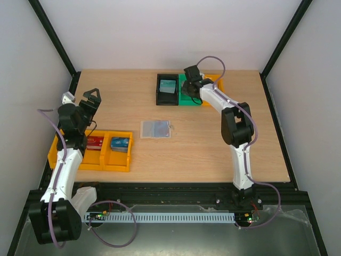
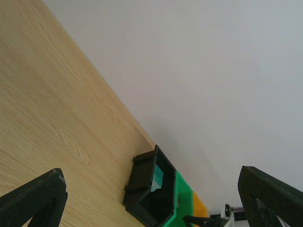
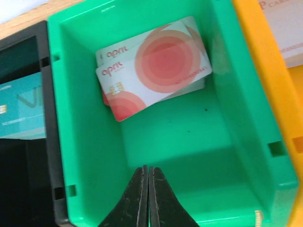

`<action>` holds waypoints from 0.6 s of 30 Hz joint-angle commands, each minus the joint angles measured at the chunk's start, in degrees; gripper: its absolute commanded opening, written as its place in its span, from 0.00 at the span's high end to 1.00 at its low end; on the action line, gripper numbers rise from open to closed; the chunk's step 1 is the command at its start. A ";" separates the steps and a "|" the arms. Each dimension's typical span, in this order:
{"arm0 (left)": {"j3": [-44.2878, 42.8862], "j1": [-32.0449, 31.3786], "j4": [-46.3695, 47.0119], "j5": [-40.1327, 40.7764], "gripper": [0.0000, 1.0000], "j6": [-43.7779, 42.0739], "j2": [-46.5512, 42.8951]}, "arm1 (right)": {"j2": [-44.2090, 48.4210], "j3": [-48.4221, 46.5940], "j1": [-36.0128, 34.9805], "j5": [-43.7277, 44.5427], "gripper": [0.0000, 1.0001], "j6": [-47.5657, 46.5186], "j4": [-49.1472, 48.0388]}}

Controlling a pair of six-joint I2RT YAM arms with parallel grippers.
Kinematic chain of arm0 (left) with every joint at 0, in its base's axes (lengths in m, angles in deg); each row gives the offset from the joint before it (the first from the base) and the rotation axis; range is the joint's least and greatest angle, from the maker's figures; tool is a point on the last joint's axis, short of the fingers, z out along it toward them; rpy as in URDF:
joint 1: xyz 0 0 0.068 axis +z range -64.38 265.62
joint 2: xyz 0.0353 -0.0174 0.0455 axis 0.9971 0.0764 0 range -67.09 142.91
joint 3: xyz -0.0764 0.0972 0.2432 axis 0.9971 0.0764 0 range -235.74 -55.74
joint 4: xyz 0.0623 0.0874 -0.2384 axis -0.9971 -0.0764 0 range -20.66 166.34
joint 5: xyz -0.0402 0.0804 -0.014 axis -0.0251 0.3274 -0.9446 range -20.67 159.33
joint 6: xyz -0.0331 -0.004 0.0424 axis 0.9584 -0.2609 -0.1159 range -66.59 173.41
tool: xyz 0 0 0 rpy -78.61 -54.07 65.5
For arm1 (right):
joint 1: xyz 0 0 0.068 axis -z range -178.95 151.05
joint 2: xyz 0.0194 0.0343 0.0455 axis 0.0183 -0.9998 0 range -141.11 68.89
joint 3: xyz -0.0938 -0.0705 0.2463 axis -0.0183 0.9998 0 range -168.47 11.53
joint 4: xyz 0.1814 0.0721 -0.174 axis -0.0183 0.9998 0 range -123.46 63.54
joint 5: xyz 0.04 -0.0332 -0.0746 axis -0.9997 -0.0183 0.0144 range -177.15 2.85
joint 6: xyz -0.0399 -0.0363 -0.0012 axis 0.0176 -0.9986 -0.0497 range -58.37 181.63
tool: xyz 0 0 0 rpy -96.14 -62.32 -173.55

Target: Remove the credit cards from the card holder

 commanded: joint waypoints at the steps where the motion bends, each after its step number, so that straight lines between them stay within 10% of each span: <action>1: -0.47 0.43 -0.35 0.06 0.00 -0.29 0.25 | -0.83 -1.13 1.32 2.31 0.98 -1.03 3.00; 18: -1.31 2.66 0.88 0.72 0.00 -0.26 2.61 | -16.06 -14.48 4.05 -6.19 0.98 6.06 -0.52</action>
